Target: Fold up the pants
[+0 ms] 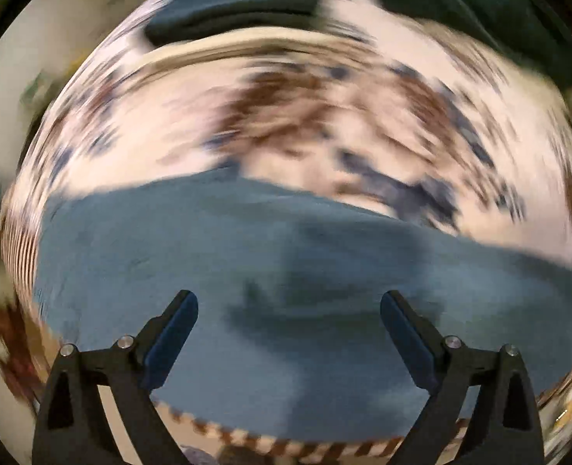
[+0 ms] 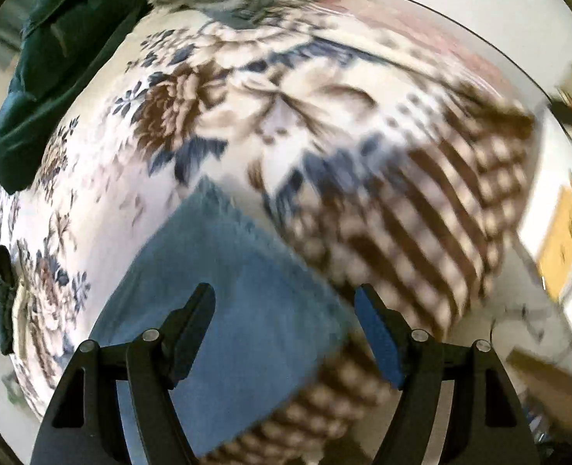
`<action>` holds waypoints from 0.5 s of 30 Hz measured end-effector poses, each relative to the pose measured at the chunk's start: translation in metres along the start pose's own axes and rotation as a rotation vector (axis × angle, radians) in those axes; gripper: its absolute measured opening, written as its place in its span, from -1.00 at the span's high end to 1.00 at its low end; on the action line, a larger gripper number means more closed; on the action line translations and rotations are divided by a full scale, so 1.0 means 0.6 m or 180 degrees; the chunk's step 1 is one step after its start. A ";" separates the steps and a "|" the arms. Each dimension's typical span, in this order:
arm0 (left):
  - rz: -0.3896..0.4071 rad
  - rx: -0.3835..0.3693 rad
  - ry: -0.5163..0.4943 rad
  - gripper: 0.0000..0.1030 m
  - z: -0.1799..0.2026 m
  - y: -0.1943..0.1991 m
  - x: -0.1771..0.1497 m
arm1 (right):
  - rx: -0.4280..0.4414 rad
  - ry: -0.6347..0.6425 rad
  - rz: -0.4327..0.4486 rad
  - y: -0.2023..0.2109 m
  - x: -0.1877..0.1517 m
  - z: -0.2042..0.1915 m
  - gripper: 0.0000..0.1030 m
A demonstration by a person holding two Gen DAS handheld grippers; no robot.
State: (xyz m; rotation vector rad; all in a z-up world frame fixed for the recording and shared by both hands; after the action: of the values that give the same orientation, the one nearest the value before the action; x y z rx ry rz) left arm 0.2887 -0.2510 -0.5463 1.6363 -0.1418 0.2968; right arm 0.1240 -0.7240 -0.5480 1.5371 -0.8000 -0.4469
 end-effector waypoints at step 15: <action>-0.0399 -0.0206 -0.0149 -1.00 0.113 -0.153 -0.032 | -0.0341 0.0926 0.0064 -0.067 0.067 -0.075 0.78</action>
State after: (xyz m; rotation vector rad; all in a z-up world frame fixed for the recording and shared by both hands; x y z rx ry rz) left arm 0.3022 -0.3116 -0.6438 1.5810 -0.0828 0.1567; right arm 0.1914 -0.7221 -0.5736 1.4517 -0.5559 -0.2392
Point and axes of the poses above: each gripper's, at about its wrist camera, not at the fingertips, and y roughly against the way its jaws point, z to its right, x to its top, the point moved 5 cm from there along -y, roughly the way its jaws point, and after that the axes turned 10 degrees about y, right-handed, at the moved point
